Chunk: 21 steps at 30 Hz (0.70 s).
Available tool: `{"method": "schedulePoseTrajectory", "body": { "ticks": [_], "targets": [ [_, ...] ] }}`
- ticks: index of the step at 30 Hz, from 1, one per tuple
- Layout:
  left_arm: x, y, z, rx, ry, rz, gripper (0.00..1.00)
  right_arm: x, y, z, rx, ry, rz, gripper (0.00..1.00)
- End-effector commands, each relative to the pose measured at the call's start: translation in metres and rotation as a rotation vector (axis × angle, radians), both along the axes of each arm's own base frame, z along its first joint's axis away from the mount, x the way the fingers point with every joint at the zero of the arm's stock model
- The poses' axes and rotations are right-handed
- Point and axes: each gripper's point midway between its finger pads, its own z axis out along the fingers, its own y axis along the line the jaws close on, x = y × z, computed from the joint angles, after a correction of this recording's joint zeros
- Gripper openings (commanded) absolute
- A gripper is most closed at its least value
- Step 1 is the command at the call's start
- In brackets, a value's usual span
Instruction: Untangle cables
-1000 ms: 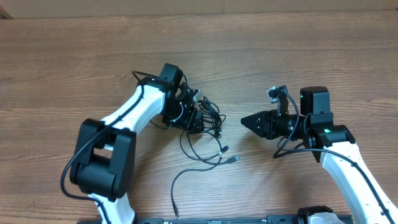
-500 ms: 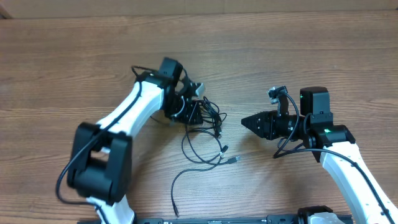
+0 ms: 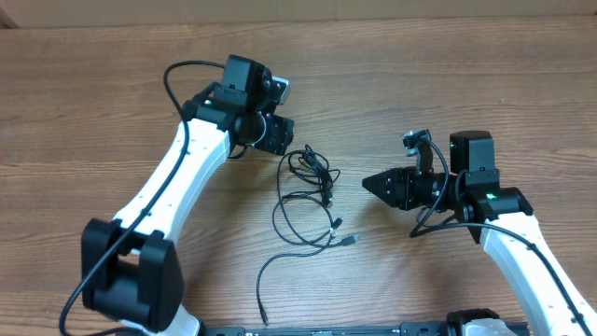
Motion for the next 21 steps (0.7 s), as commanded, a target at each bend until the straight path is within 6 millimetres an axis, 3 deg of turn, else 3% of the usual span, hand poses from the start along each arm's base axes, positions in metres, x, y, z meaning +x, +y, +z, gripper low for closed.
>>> {"method": "schedulePoseTrajectory", "body": {
  "ticks": [1,6,9,13,21],
  "targets": [
    [0.005,0.007,-0.028,0.025,0.067,0.079,0.69,0.001,-0.001,0.000,-0.002,-0.003,-0.003,0.33],
    [-0.002,-0.003,-0.056,-0.008,0.159,0.058,0.70,0.001,-0.001,-0.001,-0.002,0.002,-0.003,0.33],
    [-0.011,-0.015,-0.062,-0.072,0.217,0.028,0.68,0.001,-0.001,-0.001,-0.003,0.003,-0.003,0.32],
    [-0.025,-0.033,-0.055,-0.187,0.286,-0.021,0.72,0.001,-0.001,-0.001,-0.003,0.003,-0.003,0.33],
    [-0.061,-0.061,-0.035,-0.377,0.420,-0.155,0.67,0.001,-0.001,-0.001,-0.003,0.003,-0.003,0.33]
  ]
}}
